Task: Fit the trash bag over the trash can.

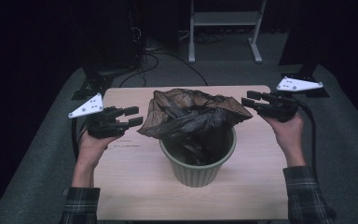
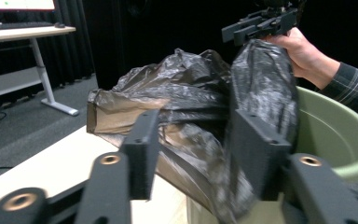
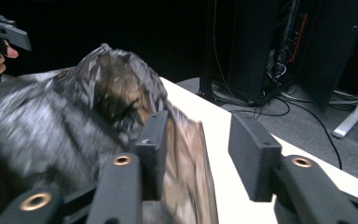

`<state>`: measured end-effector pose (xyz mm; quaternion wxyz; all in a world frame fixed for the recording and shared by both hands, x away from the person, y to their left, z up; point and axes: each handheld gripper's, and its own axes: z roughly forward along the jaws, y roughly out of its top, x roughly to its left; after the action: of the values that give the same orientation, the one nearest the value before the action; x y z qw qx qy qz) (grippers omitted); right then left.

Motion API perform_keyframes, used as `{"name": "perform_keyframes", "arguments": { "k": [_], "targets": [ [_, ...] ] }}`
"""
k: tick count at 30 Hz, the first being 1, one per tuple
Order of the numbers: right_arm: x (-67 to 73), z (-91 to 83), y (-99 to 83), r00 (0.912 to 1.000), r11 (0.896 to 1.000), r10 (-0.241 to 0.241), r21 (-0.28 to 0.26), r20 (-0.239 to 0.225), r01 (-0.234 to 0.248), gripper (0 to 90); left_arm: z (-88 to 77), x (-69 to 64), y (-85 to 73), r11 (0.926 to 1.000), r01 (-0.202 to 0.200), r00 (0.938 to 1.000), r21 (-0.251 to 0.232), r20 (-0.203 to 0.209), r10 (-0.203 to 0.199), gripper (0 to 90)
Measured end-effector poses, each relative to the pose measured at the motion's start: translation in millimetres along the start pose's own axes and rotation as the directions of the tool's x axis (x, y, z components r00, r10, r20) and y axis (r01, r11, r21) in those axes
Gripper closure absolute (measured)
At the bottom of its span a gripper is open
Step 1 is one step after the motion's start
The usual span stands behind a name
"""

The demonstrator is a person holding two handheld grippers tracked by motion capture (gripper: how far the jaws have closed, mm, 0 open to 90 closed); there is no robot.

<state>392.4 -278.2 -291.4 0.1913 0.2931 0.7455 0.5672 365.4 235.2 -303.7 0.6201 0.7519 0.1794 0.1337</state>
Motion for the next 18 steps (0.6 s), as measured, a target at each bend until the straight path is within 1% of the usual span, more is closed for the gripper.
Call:
{"name": "perform_keyframes", "arguments": {
  "k": [3, 5, 7, 11, 13, 14, 15, 16, 17, 18],
  "targets": [
    [-0.3, 19.2, 8.1, 0.9996, 1.0, -0.008, 0.014, -0.029, 0.008, 52.9, 10.0, 6.2, -0.4, 0.9997, 0.018, 0.9997, 0.014, -0.017, -0.017, 42.1],
    [-0.7, 31.8, 11.0, 0.9987, 0.999, -0.011, 0.034, -0.049, 0.012, 52.9, 15.4, 9.6, -2.4, 0.9994, 0.026, 0.9996, 0.023, -0.015, -0.025, 40.2],
    [-0.5, 43.3, 10.8, 0.9978, 0.998, -0.01, 0.056, -0.065, 0.014, 53.6, 19.3, 12.5, -4.9, 0.9989, 0.034, 0.9991, 0.033, -0.026, -0.033, 39.2],
    [-1.2, 54.6, 7.2, 0.9974, 0.997, -0.004, 0.082, -0.072, 0.01, 57.4, 23.0, 19.2, -8.9, 0.9979, 0.055, 0.9981, 0.034, -0.031, -0.054, 37.2],
    [-2.0, 56.8, 6.0, 0.9966, 0.996, -0.001, 0.091, -0.083, 0.008, 65.2, 24.8, 21.4, -10.0, 0.9971, 0.065, 0.9975, 0.038, -0.029, -0.064, 36.9],
    [-1.7, 57.5, 5.5, 0.9961, 0.995, -0.001, 0.095, -0.088, 0.01, 67.3, 26.0, 22.3, -10.7, 0.9969, 0.068, 0.9975, 0.041, -0.025, -0.067, 36.5],
    [-1.4, 57.8, 5.2, 0.9964, 0.995, -0.005, 0.097, -0.085, 0.013, 71.5, 27.8, 23.2, -11.7, 0.9958, 0.08, 0.9967, 0.044, -0.018, -0.079, 36.5],
    [-1.5, 58.0, 4.9, 0.9954, 0.995, -0.006, 0.099, -0.096, 0.015, 77.0, 29.1, 23.5, -12.3, 0.9949, 0.088, 0.996, 0.05, -0.019, -0.087, 36.4],
    [-1.4, 58.1, 4.9, 0.9953, 0.995, -0.006, 0.102, -0.096, 0.016, 79.7, 30.9, 23.7, -13.4, 0.9941, 0.091, 0.9956, 0.058, -0.024, -0.09, 36.1],
    [-1.3, 57.9, 4.8, 0.9956, 0.994, -0.009, 0.104, -0.093, 0.019, 83.3, 33.5, 23.9, -15.2, 0.9926, 0.104, 0.9946, 0.063, -0.011, -0.103, 36.1]
  ]
}}
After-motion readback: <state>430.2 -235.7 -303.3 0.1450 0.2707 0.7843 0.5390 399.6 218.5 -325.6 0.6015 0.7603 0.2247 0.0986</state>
